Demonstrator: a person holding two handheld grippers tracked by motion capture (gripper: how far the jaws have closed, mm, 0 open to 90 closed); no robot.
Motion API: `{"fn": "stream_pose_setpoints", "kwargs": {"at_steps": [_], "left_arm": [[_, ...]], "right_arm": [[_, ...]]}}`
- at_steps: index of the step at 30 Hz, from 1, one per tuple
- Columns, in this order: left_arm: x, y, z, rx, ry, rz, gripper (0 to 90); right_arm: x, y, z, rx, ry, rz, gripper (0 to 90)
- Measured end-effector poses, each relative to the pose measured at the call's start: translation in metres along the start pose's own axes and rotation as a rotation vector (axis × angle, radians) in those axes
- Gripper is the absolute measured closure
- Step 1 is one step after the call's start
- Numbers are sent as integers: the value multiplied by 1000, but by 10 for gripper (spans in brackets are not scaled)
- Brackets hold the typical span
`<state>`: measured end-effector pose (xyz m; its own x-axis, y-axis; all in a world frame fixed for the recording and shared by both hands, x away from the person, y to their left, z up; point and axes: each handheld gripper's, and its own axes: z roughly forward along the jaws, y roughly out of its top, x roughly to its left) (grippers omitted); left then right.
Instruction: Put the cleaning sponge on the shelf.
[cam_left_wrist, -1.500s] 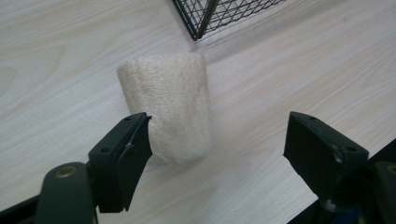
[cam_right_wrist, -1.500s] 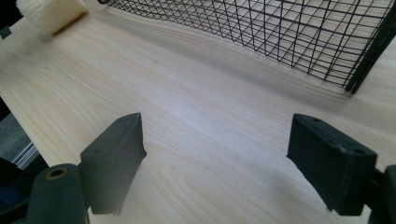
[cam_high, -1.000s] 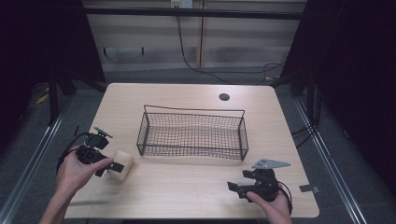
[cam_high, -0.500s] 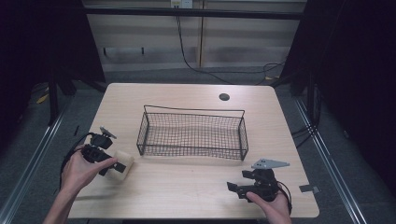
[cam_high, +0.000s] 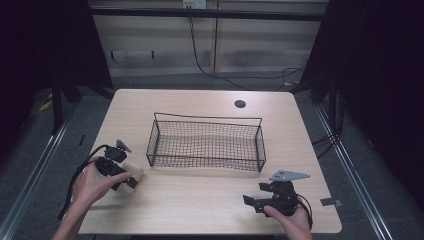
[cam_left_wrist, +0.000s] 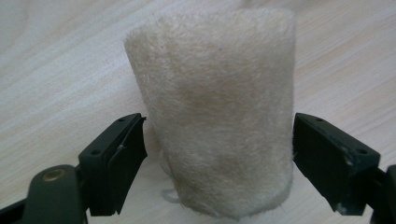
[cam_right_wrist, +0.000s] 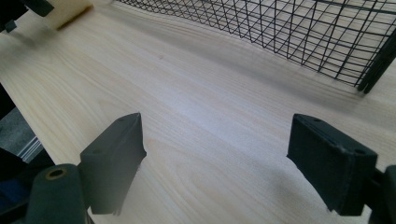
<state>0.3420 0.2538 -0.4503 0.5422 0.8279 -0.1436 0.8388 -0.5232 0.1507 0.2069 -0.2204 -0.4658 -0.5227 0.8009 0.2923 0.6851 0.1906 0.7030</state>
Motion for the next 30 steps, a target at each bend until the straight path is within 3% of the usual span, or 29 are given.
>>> {"fn": "stream_pose_setpoints", "kwargs": {"at_steps": [7, 12, 22, 30], "left_arm": [[1, 1, 5, 8, -13, -9, 214], [1, 1, 6, 8, -20, -3, 300], [0, 2, 3, 18, -16, 4, 309], [-2, -1, -6, 0, -59, 19, 310]], "right_arm": [[0, 0, 0, 0, 2, 3, 182], [0, 0, 0, 1, -1, 0, 182], [0, 0, 0, 4, 1, 2, 182], [0, 0, 0, 4, 2, 2, 182]]}}
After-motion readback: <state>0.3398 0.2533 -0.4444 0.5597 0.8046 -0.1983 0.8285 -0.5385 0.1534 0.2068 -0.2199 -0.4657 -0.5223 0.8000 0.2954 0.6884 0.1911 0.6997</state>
